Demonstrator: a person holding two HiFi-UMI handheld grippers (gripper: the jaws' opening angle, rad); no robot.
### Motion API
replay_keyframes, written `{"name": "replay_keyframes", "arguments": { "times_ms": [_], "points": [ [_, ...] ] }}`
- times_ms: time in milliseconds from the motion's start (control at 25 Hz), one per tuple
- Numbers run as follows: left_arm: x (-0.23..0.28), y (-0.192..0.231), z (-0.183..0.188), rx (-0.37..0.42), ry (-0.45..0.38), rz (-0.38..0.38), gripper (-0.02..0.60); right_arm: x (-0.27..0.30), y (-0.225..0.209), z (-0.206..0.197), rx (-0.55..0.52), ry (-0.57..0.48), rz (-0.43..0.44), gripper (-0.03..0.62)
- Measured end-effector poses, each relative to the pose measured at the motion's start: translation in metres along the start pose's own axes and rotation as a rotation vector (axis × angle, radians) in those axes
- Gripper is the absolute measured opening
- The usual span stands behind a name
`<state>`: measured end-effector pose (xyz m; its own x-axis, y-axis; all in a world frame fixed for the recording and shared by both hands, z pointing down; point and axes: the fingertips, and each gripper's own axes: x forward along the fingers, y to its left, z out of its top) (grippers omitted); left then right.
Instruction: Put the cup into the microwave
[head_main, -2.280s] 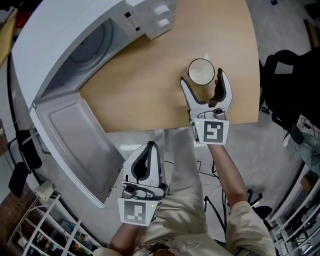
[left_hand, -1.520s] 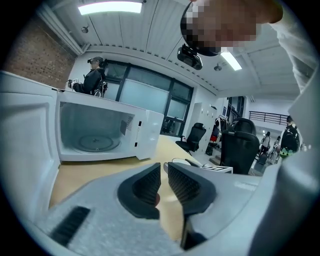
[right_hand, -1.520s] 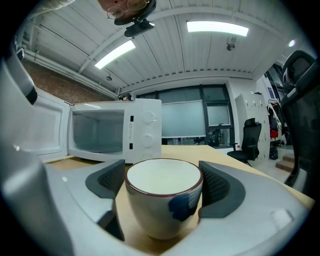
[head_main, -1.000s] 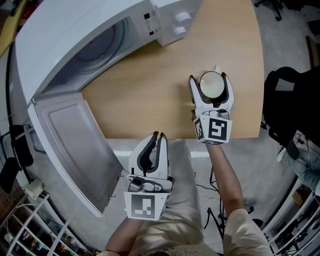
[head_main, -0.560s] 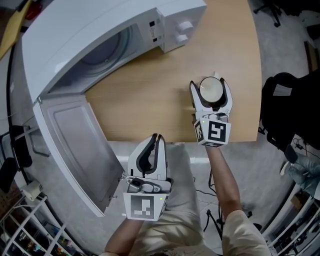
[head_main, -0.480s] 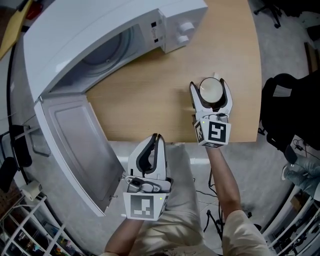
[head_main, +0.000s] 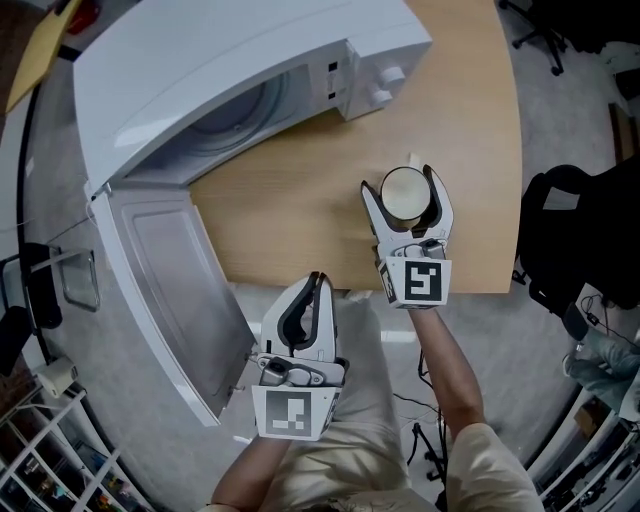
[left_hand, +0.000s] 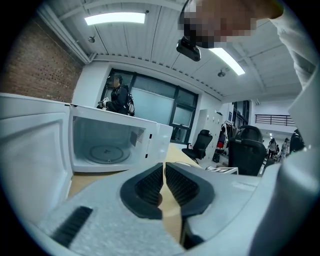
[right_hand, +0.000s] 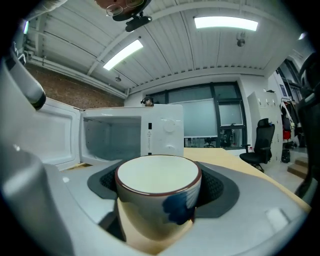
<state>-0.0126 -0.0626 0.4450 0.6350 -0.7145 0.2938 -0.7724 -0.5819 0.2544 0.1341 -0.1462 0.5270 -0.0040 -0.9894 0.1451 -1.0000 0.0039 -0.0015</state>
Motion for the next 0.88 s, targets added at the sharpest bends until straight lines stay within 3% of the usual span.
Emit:
{"name": "replay_keyframes", "arguments": {
  "times_ms": [160,520,880],
  "points": [
    [-0.004,0.007,0.017,-0.041,-0.036,0.04,0.018,0.009,0.03,0.011,-0.002,-0.006,0.062,0.417],
    [-0.029,0.031,0.042,-0.037,-0.084,0.123,0.008,0.047,0.106,0.043,-0.008,-0.04,0.226,0.417],
    [-0.047,0.047,0.054,-0.037,-0.105,0.18,0.002,0.104,0.154,0.074,-0.023,-0.06,0.325,0.419]
  ]
}}
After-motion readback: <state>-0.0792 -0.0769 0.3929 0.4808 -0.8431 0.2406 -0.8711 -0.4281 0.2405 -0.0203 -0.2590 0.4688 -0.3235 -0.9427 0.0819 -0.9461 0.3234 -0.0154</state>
